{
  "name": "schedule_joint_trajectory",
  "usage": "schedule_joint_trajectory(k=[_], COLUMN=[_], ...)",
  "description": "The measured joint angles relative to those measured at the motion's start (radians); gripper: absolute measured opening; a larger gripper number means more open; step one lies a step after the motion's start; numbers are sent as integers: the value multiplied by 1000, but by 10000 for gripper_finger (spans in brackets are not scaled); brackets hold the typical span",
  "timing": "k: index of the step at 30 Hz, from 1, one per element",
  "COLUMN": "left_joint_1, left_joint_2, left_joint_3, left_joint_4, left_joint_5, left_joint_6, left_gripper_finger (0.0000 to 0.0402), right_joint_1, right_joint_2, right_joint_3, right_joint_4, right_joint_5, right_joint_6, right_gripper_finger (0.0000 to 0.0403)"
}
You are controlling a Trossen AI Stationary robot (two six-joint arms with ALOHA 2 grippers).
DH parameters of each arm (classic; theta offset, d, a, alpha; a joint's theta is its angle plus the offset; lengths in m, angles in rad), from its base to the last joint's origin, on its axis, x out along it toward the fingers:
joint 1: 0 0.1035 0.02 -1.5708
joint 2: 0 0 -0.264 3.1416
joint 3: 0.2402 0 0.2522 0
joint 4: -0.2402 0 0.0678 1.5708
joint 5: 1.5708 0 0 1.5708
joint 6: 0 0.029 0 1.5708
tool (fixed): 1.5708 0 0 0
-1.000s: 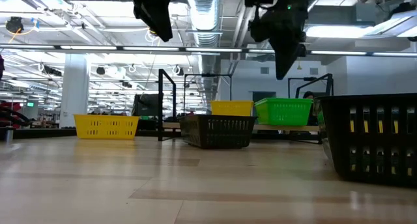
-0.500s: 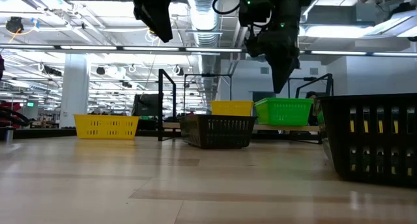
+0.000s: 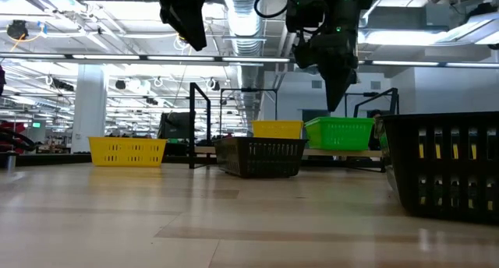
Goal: Stack baskets on shelf by color
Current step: Stack the left green bin on top of the green bin on the shelf, then adjust the yellow bin on the shelf
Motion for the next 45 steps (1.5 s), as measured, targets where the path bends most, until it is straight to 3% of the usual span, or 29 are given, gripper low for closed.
schedule_joint_trajectory(k=[14, 34, 40, 45], left_joint_1=[0, 0, 0, 0], left_joint_2=[0, 0, 0, 0], left_joint_3=[0, 0, 0, 0], left_joint_4=[1, 19, 19, 19], left_joint_5=[-2, 5, 6, 6], left_joint_6=[-1, -19, -19, -20], left_gripper_finger=[167, 167, 167, 167], right_joint_1=[-47, -178, -115, -76], right_joint_2=[0, -8, -91, -154], right_joint_3=[-162, -161, -87, -2], right_joint_4=[76, 39, 31, 167], right_joint_5=[28, 46, 44, -3], right_joint_6=[-11, -122, -94, -108], right_gripper_finger=[0, 0, 0, 0])
